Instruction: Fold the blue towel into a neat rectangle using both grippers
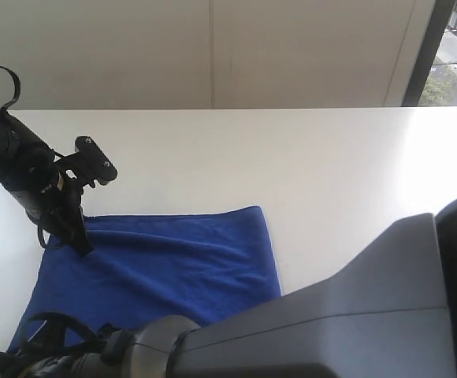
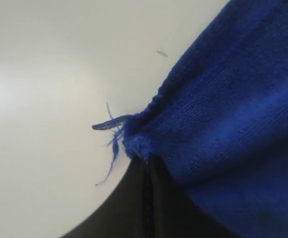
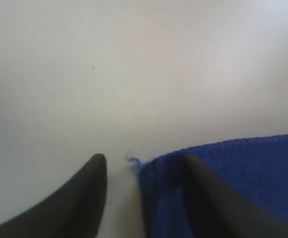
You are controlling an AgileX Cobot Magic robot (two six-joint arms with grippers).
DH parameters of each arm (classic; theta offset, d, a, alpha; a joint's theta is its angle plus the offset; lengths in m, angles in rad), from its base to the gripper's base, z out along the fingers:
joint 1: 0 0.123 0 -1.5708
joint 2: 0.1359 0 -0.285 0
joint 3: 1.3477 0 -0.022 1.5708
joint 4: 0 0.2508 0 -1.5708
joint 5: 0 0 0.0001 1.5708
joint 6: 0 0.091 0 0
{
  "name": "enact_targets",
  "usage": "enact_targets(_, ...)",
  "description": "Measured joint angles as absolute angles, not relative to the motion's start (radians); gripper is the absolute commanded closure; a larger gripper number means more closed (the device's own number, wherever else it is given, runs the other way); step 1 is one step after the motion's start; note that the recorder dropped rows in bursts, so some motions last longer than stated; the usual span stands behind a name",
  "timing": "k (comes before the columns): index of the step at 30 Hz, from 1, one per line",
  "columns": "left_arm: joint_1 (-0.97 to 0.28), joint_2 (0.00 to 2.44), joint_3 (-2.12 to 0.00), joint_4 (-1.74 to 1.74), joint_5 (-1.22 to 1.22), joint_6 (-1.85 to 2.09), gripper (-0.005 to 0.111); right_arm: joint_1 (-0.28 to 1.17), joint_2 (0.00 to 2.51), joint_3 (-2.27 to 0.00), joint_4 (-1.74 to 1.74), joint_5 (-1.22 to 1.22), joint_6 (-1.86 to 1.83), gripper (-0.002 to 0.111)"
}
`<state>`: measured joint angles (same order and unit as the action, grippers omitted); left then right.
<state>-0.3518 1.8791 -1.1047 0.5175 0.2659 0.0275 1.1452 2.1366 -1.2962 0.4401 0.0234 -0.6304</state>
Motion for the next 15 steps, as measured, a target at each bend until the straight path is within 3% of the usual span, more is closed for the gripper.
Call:
enact_targets(3, -0.343, 1.879, -1.105, 0.519, 0.274, 0.028, 0.099, 1.145, 2.137, -1.296, 0.44, 0.039, -0.63, 0.051)
enact_targets(11, -0.325, 1.879, -1.105, 0.521, 0.286, 0.028, 0.052, 1.145, 2.071, -1.296, 0.436, 0.135, -0.645, 0.051)
enact_targets(15, -0.325, 1.879, -1.105, 0.523, 0.282, 0.028, 0.042, 1.124, 2.019, -1.302, 0.428, 0.207, -0.647, 0.051)
